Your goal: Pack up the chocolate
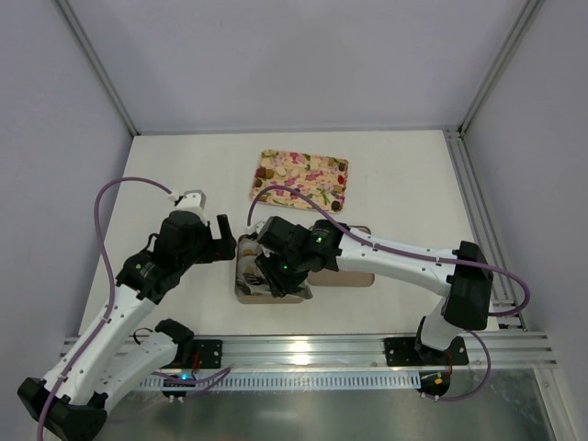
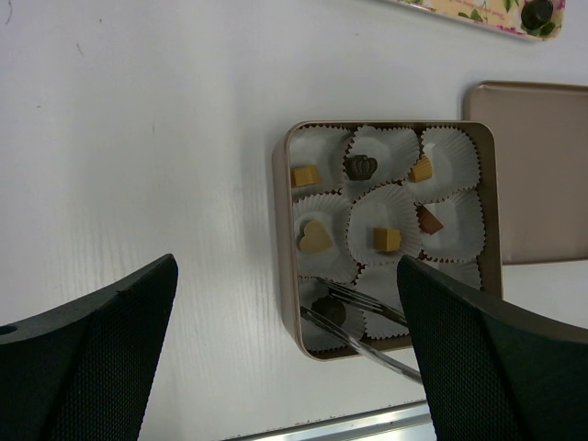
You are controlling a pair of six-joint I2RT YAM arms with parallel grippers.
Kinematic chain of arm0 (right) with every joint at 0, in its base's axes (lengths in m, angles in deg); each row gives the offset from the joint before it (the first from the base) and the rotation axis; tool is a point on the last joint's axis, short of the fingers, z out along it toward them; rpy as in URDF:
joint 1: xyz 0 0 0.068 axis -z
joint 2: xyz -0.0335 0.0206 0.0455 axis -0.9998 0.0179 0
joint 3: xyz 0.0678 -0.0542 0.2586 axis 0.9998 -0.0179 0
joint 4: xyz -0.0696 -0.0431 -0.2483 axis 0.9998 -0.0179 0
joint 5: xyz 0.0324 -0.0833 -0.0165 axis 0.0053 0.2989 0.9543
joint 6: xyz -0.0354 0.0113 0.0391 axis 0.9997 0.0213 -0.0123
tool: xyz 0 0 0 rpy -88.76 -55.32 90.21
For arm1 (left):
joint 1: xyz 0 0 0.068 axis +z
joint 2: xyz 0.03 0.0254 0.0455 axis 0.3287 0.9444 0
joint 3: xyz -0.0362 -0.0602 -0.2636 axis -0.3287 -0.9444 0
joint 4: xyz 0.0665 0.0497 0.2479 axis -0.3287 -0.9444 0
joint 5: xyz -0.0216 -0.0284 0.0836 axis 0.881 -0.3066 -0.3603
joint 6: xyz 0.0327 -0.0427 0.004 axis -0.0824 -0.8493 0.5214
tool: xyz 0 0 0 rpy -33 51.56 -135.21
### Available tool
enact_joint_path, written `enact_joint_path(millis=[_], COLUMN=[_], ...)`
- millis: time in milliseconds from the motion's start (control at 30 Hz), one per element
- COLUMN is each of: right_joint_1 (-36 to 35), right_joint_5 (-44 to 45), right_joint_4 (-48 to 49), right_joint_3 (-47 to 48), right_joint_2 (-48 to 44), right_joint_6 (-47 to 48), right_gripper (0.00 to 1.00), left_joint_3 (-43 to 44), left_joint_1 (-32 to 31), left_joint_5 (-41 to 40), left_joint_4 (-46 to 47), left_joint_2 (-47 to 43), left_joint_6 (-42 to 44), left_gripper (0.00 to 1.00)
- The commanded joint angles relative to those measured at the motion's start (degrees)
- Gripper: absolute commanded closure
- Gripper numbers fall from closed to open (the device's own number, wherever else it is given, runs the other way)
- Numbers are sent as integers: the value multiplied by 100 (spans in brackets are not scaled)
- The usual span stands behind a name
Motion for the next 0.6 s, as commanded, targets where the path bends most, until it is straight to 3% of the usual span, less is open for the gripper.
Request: enact_joint_path(millis=[0, 567], right_joint_1=[-32, -32], right_joint_5=[-6, 91], right_joint_4=[204, 177], right_joint_3=[31, 84], right_joint_2=[-59, -173], right_joint_6=[-64, -73], right_gripper=[60, 56], left_joint_3=[11, 11], left_joint_1=[21, 21], left_joint_5=[-84, -75], left_joint_4=[34, 25], left_joint_2=[-48, -66], left_joint_6=[26, 26], left_gripper=[0, 0])
